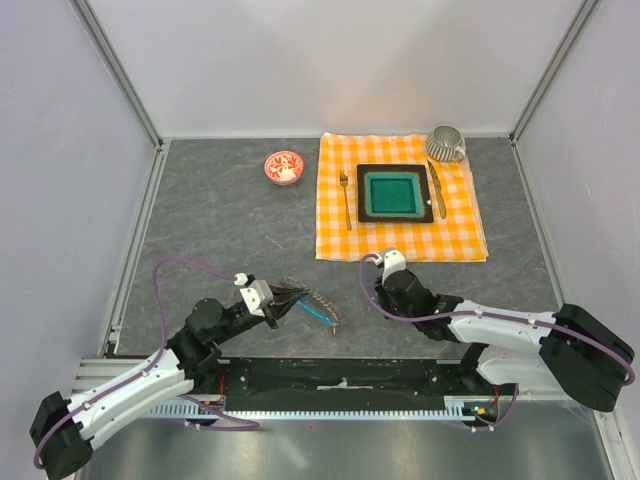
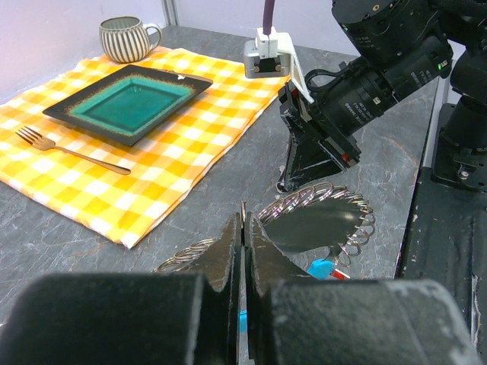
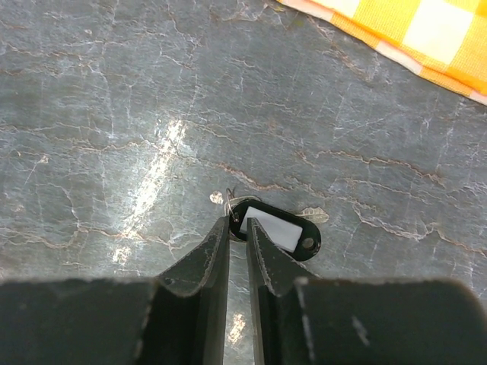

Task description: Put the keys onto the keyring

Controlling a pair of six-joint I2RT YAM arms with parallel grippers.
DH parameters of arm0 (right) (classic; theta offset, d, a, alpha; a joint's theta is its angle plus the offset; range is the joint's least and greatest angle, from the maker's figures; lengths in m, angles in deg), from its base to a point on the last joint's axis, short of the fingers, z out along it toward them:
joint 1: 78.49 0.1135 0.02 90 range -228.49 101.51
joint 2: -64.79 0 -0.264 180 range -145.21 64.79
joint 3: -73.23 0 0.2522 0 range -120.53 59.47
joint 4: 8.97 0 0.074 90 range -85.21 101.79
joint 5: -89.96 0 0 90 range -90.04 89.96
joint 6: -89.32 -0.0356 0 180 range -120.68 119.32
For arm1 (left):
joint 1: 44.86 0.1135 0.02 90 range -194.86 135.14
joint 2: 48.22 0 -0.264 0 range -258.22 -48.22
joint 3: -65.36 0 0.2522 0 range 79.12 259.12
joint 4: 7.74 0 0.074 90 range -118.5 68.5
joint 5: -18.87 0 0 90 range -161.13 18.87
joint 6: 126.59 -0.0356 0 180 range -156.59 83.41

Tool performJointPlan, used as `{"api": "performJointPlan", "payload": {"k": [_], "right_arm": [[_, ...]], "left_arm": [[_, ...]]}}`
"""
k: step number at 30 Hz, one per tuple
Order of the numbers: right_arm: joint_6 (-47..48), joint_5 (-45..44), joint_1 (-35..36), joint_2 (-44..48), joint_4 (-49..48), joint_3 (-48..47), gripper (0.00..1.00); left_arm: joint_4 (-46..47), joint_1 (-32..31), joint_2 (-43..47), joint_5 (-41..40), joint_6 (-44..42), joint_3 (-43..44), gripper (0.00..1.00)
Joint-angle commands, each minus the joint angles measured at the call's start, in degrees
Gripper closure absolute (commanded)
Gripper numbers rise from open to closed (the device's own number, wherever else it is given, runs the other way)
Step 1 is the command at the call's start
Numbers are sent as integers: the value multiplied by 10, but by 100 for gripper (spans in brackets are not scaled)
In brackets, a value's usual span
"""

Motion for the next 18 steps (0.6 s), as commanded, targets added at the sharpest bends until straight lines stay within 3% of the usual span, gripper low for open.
{"api": "performJointPlan", "payload": {"k": [1,11,18], "right_arm": [[2,-15,4,-10,-20,-20,79],[2,-18,6,23,14,-34,71],[-1,-16,6,17,23,-39,71]], "left_arm": [[36,-1,2,0,-8,15,98],[36,-1,0,-2,-7,15,98],[36,-1,0,-1,-7,15,98]]}}
